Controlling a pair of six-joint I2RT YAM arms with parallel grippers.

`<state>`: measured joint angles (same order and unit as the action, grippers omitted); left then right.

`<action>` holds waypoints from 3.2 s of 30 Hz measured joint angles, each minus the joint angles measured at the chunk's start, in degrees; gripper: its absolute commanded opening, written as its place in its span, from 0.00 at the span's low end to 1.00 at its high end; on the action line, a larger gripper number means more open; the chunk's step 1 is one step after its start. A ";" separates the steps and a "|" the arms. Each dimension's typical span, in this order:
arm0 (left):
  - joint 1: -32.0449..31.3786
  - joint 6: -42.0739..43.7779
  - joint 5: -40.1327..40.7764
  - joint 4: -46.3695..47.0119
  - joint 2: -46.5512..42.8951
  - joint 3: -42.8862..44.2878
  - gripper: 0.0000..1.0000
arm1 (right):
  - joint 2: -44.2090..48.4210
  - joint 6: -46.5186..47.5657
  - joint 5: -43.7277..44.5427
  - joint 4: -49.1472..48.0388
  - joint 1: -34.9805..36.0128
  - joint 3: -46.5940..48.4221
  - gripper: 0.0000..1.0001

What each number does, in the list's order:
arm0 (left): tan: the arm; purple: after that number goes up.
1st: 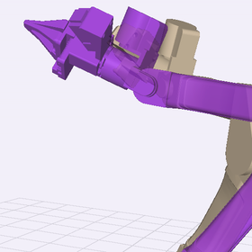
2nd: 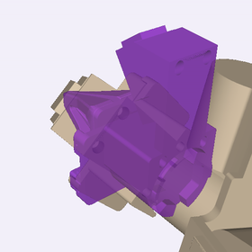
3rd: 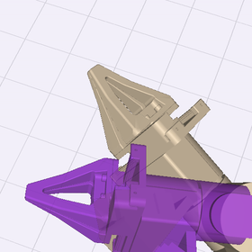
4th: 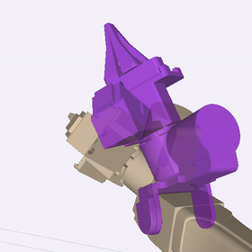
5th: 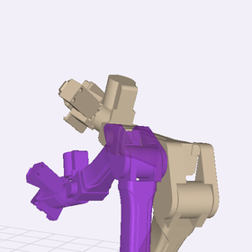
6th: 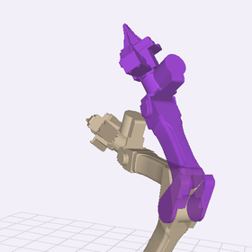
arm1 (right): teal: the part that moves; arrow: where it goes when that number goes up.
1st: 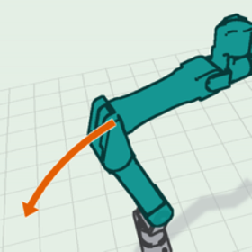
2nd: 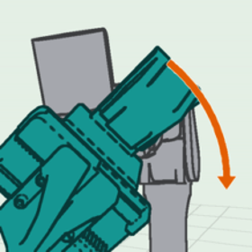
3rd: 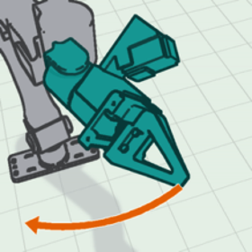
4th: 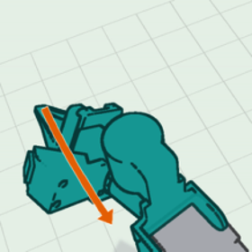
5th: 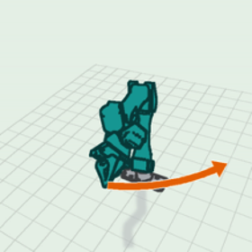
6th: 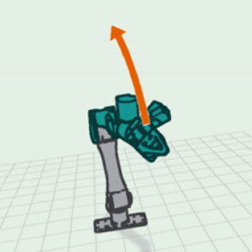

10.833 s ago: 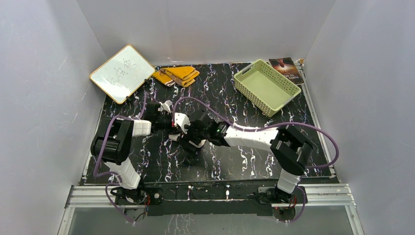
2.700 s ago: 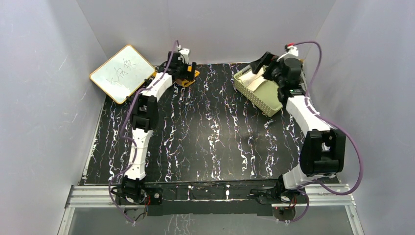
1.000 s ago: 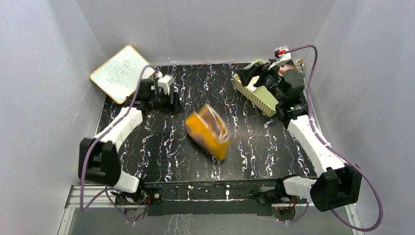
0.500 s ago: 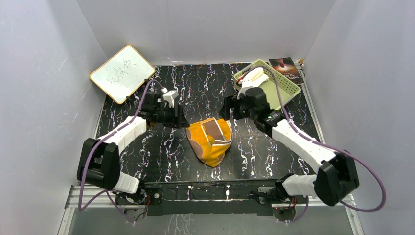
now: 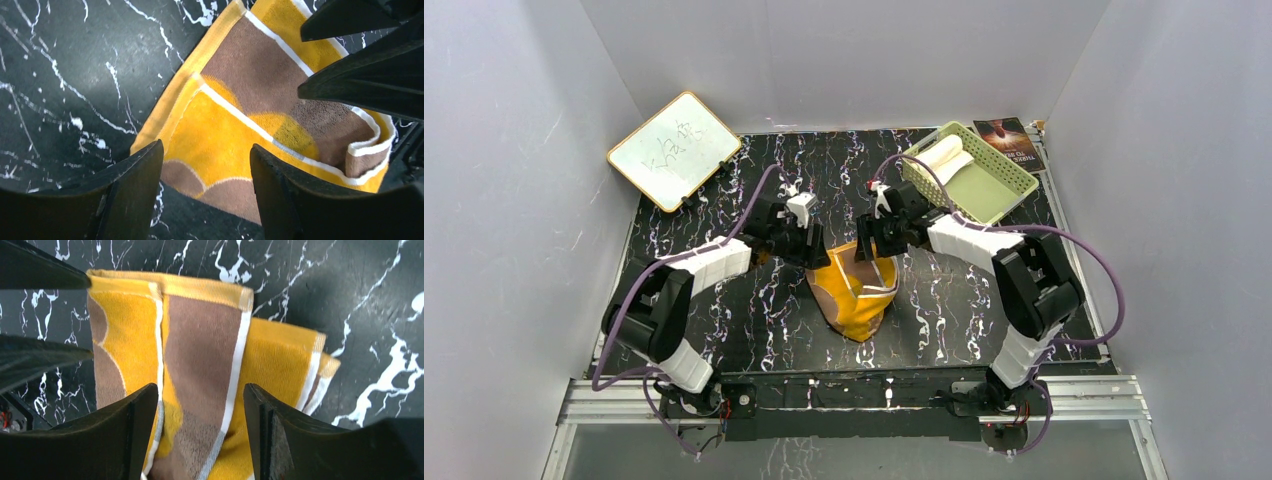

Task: Roll the towels
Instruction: Flatten out the towel at the center of the board.

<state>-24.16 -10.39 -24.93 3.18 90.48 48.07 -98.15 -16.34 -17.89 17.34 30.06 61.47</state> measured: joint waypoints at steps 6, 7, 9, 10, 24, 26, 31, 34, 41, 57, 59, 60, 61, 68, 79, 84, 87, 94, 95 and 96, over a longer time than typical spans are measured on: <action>-0.94 3.39 1.16 4.57 3.74 0.68 0.61 | -5.18 1.14 -0.31 -0.33 0.22 4.11 0.61; -0.96 3.85 1.53 4.81 4.42 0.98 0.61 | -5.62 1.33 -0.09 -0.37 0.22 4.24 0.61; -1.14 4.68 2.29 5.16 5.20 1.38 0.61 | -6.43 1.73 0.22 -0.39 0.22 4.44 0.61; -1.14 5.11 2.82 5.22 5.44 1.64 0.61 | -6.86 1.97 0.44 -0.39 0.22 4.46 0.61; -1.53 8.20 -1.49 3.98 9.42 5.09 0.58 | -8.22 3.91 1.40 -0.50 0.37 4.76 0.40; -1.49 7.67 -4.39 4.15 11.41 4.98 0.62 | -8.22 4.13 1.40 -0.50 0.37 4.76 0.40; -1.51 7.52 -6.16 3.82 11.32 4.98 0.31 | -8.22 4.42 1.25 -0.37 0.37 4.76 0.28; -1.53 8.90 -5.79 0.57 11.80 5.97 0.04 | -8.20 4.52 1.18 -0.35 0.37 4.76 0.15; -1.53 11.32 -6.10 -4.28 13.11 7.98 0.00 | -8.17 4.48 0.98 -0.35 0.35 4.76 0.00; 27.02 13.46 -4.13 -8.94 -8.24 26.21 0.00 | 11.80 -3.45 2.78 -3.28 -11.54 19.30 0.00; 30.21 12.48 -3.72 -7.48 -8.68 28.92 0.00 | 14.91 -4.63 4.31 -4.61 -13.31 19.39 0.00; 31.08 12.07 -3.82 -6.95 -8.81 29.40 0.00 | 16.06 -4.96 4.79 -4.92 -14.16 19.39 0.00; 31.98 11.54 -4.39 -6.19 -8.94 29.68 0.00 | 16.85 -5.22 5.18 -5.16 -14.84 19.39 0.00; 33.35 6.51 -15.45 -4.72 -8.76 29.59 0.00 | 17.20 -5.95 4.35 -4.66 -14.27 16.76 0.00; 14.08 -1.40 -24.46 1.97 -0.15 37.97 0.00 | 17.03 -4.79 4.90 -1.01 -11.43 11.13 0.41; 2.62 -6.54 -31.54 7.43 2.84 44.09 0.00 | 17.03 -3.37 6.97 -0.70 -11.43 11.13 0.68; 3.96 -3.52 -32.74 3.13 0.68 46.23 0.00 | 17.03 -2.86 8.70 -0.33 -11.45 11.13 0.70; 18.36 6.80 -31.56 -16.28 -14.64 36.00 0.00 | 17.03 -3.13 11.74 -0.26 -11.47 8.98 0.73; 20.59 7.78 -31.01 -18.78 -16.87 33.48 0.00 | 16.98 -3.23 11.96 -0.24 -11.47 8.24 0.73; 22.08 8.46 -30.40 -20.61 -18.51 31.21 0.00 | 16.87 -3.26 11.98 -0.20 -11.47 7.65 0.74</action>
<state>-2.09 -1.93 -55.33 -17.43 71.96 79.29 -81.28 -19.59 -5.91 17.15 18.59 69.12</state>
